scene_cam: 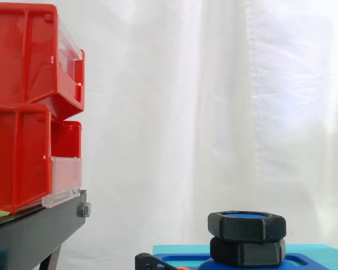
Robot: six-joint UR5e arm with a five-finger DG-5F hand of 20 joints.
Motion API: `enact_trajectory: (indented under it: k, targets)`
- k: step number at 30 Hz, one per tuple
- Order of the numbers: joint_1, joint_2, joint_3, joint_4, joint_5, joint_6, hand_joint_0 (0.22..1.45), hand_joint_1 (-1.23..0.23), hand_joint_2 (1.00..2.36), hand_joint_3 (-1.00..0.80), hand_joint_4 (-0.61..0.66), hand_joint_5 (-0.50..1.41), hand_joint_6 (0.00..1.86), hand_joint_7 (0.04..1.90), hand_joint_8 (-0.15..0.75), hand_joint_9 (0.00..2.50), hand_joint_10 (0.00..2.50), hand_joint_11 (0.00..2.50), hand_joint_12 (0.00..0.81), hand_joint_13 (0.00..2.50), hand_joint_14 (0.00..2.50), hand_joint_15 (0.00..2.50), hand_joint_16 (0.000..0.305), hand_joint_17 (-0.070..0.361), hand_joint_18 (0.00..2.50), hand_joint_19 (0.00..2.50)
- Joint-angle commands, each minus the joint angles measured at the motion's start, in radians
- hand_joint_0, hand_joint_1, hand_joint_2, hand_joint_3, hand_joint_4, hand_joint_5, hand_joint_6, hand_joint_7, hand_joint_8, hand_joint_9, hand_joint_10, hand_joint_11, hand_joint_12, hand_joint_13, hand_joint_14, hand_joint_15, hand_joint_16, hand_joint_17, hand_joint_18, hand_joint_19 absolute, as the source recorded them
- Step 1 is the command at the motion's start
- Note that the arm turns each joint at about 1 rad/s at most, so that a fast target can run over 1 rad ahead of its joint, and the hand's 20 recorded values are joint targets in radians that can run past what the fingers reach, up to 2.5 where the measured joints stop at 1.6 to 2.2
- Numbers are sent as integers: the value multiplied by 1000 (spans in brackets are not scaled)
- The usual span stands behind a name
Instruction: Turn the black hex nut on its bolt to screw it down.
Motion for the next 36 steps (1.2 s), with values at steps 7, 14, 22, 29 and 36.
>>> enact_trajectory:
  k: [7,14,22,29,36]
  targets:
    - [0,0,0,0,0,0,434,-346,1000,-500,126,-251,501,669,231,10,0,0,369,38,0,0,62,140,0,82]
    - [0,0,0,0,0,0,435,-344,1000,-500,127,-252,501,671,232,16,0,0,369,40,0,0,62,139,0,86]
    - [0,0,0,0,0,0,437,-376,1000,-500,145,-239,501,607,248,85,0,0,369,108,0,0,62,140,0,41]
    - [0,0,0,0,0,0,438,-380,1000,-500,142,-238,501,628,243,74,0,0,367,103,0,0,62,139,0,41]
    - [0,0,0,0,0,0,441,-387,1000,-500,136,-237,501,642,242,75,0,0,367,110,0,0,61,138,0,52]
